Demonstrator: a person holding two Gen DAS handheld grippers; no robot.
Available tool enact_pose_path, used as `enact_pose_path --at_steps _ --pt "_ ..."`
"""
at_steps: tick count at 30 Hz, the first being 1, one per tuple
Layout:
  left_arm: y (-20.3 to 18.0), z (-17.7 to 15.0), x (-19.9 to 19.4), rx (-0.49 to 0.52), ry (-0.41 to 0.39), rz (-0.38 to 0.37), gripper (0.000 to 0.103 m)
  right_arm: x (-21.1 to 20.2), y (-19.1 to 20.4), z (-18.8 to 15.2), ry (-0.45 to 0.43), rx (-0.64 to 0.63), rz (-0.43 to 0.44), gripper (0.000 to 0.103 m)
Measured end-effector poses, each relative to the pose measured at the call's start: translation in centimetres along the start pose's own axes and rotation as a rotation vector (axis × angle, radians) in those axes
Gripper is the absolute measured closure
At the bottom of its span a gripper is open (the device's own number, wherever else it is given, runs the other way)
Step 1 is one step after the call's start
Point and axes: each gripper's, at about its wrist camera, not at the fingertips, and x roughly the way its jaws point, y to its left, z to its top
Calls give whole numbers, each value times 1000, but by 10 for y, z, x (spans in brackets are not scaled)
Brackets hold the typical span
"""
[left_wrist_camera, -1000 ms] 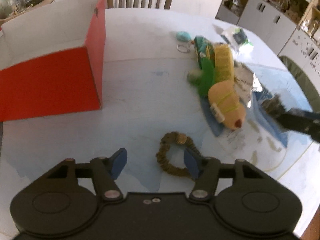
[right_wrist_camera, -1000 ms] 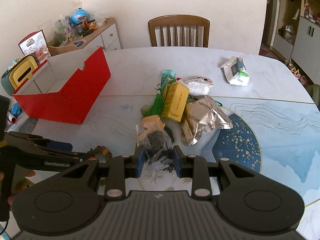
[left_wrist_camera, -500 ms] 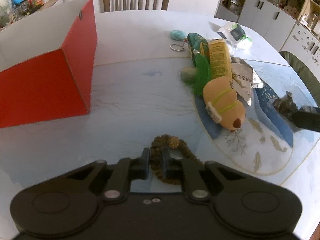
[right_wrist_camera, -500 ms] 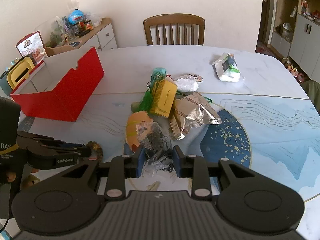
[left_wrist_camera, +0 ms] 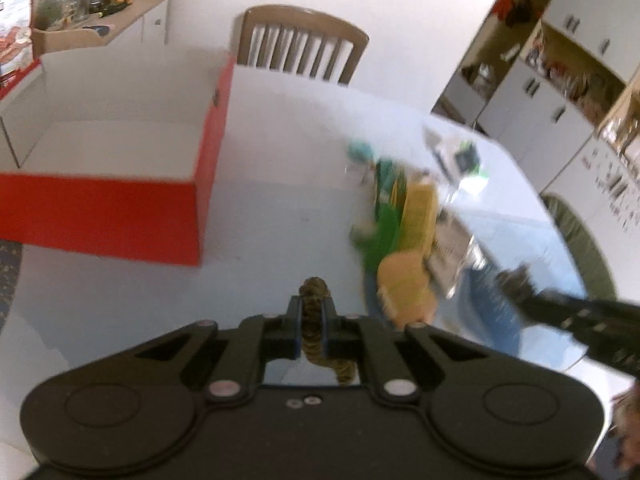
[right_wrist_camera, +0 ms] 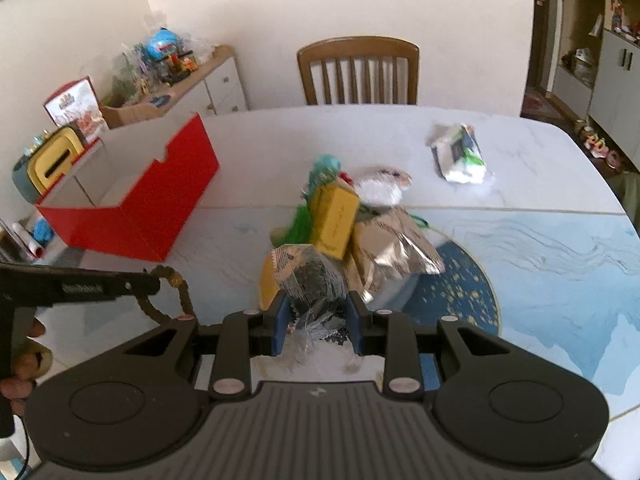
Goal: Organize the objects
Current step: 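Carry the bracelet with left tool while right tool carries the bag toward the red box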
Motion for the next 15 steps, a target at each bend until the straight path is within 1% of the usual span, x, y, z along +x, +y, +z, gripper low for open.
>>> enact_pose_path --at_steps 4,7,9,15 --pt "7 21 -30 -13 -40 1 97 1 14 17 2 -16 29 73" --pt "15 33 -48 -7 -67 16 97 1 30 32 -6 -30 54 73" --pt "24 42 -57 -8 -74 17 97 2 42 42 -12 -35 69 73" --pt "55 61 -74 -9 -99 71 97 10 88 73 -26 -57 98 73"
